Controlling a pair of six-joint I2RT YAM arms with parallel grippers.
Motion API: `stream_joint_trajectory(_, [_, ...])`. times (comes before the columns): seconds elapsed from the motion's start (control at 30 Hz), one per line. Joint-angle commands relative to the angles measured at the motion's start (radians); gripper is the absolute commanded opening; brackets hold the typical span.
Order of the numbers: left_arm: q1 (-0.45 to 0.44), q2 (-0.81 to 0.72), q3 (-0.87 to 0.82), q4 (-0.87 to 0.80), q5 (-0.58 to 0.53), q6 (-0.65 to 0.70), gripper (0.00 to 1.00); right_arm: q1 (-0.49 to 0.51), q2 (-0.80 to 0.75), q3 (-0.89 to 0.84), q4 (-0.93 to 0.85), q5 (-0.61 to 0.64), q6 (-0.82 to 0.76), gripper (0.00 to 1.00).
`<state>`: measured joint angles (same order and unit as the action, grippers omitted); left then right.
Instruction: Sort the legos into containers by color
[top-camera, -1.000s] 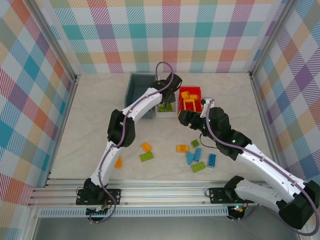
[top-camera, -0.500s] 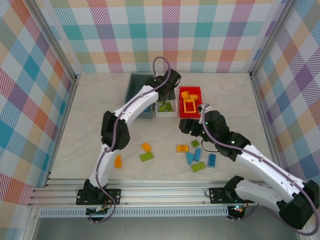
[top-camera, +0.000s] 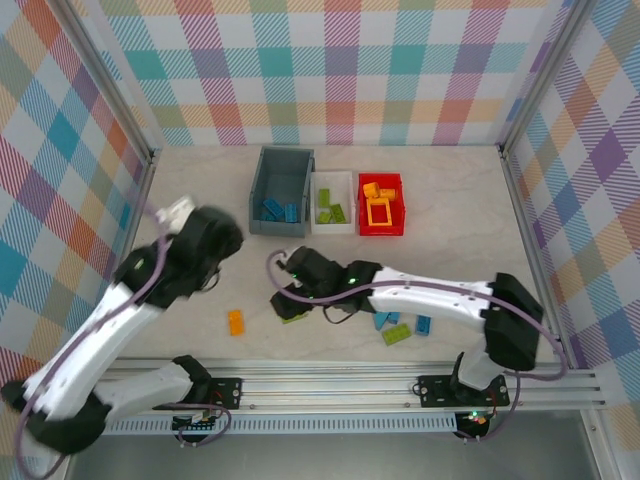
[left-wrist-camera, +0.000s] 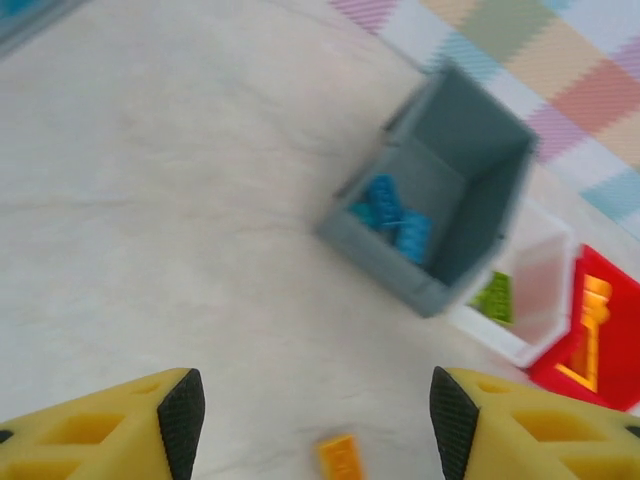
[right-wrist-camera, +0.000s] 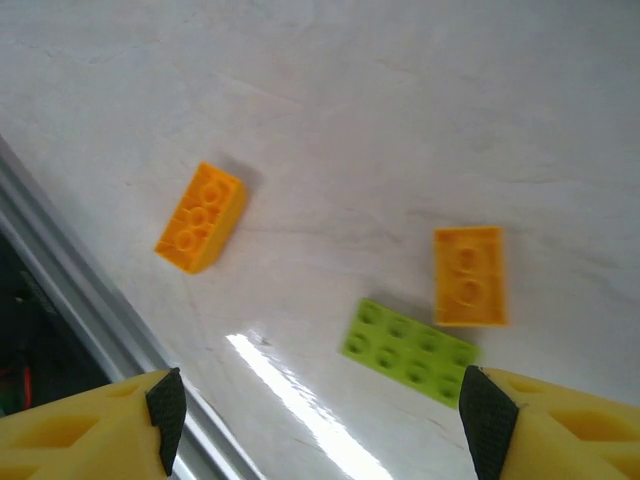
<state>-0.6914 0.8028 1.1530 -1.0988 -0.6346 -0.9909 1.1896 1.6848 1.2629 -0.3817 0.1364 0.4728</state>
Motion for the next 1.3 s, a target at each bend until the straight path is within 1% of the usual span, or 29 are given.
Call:
stream_joint_trajectory(0.0, [0.001, -0.230, -0.134, -0.177, -0.081, -0.122, 0.63, 0.037, 0.120, 0.093, -0.018, -0.003, 0.153, 0.76])
stream_joint_trajectory(0.07, [0.002, -0.383, -0.181, -0.232, -0.068, -0.143, 0.63, 0.068, 0.208, 0.193, -0.060, 0.022, 0.202, 0.78])
stream_joint_trajectory(0.13, [0.002, -0.504, -0.203, -0.269, -0.067, -0.160, 0.63, 0.083, 0.285, 0.284, -0.119, 0.031, 0.253, 0.79])
stream_joint_trajectory(0.23, [0.003, -0.606, -0.195, -0.312, -0.072, -0.165, 0.63, 0.090, 0.402, 0.425, -0.218, 0.029, 0.324, 0.81])
stream_joint_trajectory(0.37, [0.002, -0.604, -0.160, -0.357, -0.068, -0.157, 0.64, 0.091, 0.511, 0.547, -0.264, -0.001, 0.341, 0.82])
stream_joint_trajectory(0.5, [0.003, -0.594, -0.151, -0.356, -0.061, -0.149, 0.64, 0.096, 0.606, 0.669, -0.321, -0.014, 0.337, 0.81])
stream_joint_trajectory(0.7, [0.002, -0.598, -0.162, -0.332, -0.047, -0.141, 0.65, 0.100, 0.717, 0.799, -0.372, -0.030, 0.334, 0.76])
stream_joint_trajectory(0.83, [0.001, -0.609, -0.175, -0.331, -0.040, -0.146, 0.65, 0.102, 0.763, 0.850, -0.394, -0.034, 0.329, 0.68])
stream_joint_trajectory(1.03, [0.002, -0.620, -0.195, -0.307, -0.027, -0.152, 0.65, 0.101, 0.774, 0.859, -0.418, -0.008, 0.331, 0.49])
stream_joint_trajectory(1.27, [0.003, -0.609, -0.208, -0.257, -0.003, -0.138, 0.65, 0.102, 0.740, 0.837, -0.424, 0.027, 0.323, 0.41])
